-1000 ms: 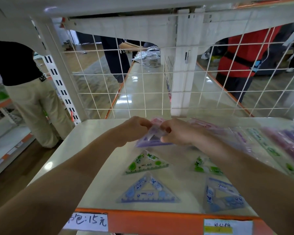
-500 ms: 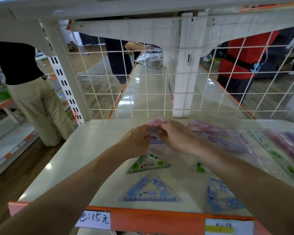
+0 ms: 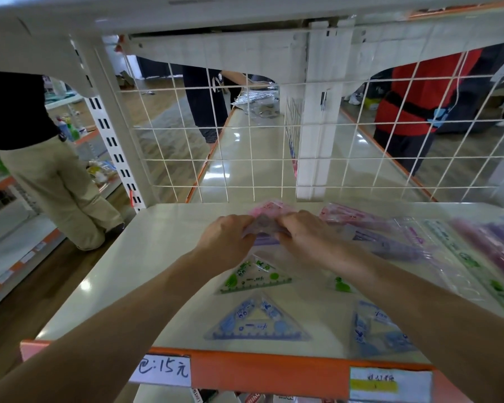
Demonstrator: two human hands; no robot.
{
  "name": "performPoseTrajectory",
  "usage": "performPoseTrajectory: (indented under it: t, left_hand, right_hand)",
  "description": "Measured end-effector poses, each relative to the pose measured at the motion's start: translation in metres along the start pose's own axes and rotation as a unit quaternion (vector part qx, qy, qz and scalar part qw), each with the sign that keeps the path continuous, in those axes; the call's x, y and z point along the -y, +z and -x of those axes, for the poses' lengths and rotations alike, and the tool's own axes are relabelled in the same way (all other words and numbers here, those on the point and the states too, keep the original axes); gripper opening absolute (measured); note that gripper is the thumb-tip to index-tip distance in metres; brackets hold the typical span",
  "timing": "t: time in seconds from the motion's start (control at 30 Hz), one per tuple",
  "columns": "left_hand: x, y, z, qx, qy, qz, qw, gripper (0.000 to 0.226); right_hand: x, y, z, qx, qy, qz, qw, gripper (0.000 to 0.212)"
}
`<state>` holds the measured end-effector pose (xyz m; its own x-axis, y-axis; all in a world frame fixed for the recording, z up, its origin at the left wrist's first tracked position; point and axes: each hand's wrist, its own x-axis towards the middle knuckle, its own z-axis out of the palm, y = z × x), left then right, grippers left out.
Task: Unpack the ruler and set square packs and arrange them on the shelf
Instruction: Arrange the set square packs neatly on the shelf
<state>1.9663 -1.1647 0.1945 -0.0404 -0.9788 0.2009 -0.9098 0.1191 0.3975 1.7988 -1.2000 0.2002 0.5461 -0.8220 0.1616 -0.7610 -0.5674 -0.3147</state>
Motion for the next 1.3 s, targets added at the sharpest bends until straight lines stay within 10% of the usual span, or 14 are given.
performPoseTrajectory:
  t: [1.03,1.13,1.3]
  left_hand:
    - [0.005,-0.017,-0.035,0.162,-0.084,-0.013,0.983,0.022]
    - [0.007,-0.023,-0.030,0.192,-0.055,-0.034,0.979,0.033]
    - [0.010,-0.013,-0.027,0.193,-0.022,-0.069,0.979,0.028]
  right_hand:
    - [0.011,-0.017,-0.006,0.102,0.063,0.009,0.993,0.037]
    - [0.012,-0.021,-0.001,0.113,0.050,-0.023,0.992,0.010]
    - [0.015,-0.019,0.001,0.118,0.059,-0.026,0.991,0.043]
